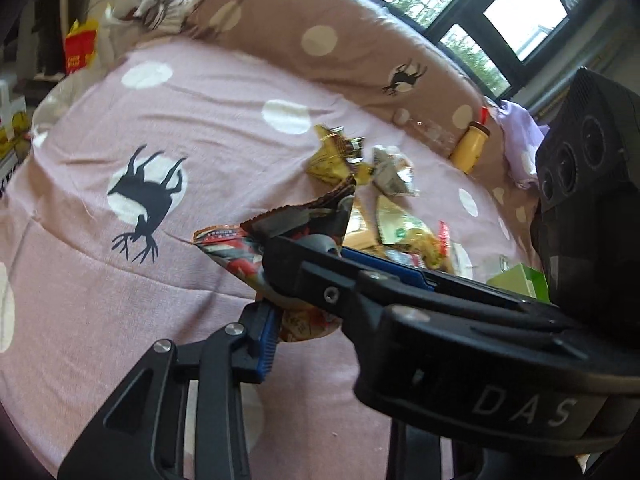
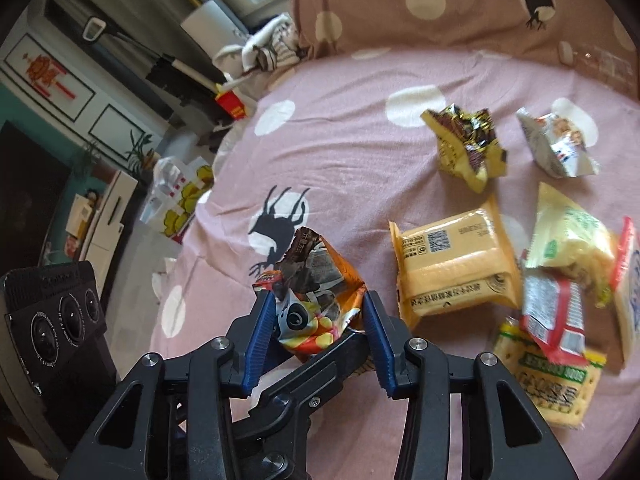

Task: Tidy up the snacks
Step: 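Grasp the orange chip bag with the right gripper, then carry the orange chip bag into the green box and open the right gripper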

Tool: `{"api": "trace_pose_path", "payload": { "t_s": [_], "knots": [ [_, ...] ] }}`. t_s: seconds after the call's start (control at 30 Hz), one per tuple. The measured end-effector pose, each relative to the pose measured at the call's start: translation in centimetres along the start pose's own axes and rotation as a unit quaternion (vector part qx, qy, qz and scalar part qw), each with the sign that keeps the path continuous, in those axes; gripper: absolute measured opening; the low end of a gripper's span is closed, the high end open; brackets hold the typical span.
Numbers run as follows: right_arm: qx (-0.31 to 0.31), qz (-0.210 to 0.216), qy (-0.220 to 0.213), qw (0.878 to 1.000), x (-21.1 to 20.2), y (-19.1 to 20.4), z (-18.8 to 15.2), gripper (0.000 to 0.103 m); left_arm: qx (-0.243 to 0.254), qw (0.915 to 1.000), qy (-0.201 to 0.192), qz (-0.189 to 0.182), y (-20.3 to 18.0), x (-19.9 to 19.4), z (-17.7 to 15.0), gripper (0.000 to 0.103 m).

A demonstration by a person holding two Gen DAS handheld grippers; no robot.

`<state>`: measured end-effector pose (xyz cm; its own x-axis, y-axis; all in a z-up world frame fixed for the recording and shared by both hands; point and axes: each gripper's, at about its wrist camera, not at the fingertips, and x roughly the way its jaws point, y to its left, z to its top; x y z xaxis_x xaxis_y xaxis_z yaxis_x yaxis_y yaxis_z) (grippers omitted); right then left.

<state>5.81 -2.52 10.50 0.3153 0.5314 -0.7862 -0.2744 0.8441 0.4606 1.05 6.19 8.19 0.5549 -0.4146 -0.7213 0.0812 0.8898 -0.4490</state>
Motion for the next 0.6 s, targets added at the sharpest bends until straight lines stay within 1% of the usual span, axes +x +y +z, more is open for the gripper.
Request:
{"api": "trace_pose_path", "payload": {
  "t_s": [0.13,0.3,0.4,0.6],
  "knots": [
    [0.005,0.003,-0.050,0.999,-4.0,0.2,-1.3,0.047,0.042,0.9987,-0.027,-0.003,-3.1,-2.2,-0.4,0.029],
    [0.024,-0.011,-0.115,0.993,-9.3,-0.2,-3.0,0.047,0.096,0.9938,-0.048,-0.025,-7.1,-4.3,-1.0,0.029],
    [0.041,-0.019,-0.150,0.988,-12.2,-1.4,-4.1,0.047,0.133,0.9890,-0.052,-0.039,-9.8,-4.7,-1.3,0.029],
    [0.080,-0.052,-0.201,0.975,-16.3,-4.2,-4.9,0.048,0.191,0.9783,-0.047,-0.065,-15.4,-4.0,-1.5,0.029]
  ]
}}
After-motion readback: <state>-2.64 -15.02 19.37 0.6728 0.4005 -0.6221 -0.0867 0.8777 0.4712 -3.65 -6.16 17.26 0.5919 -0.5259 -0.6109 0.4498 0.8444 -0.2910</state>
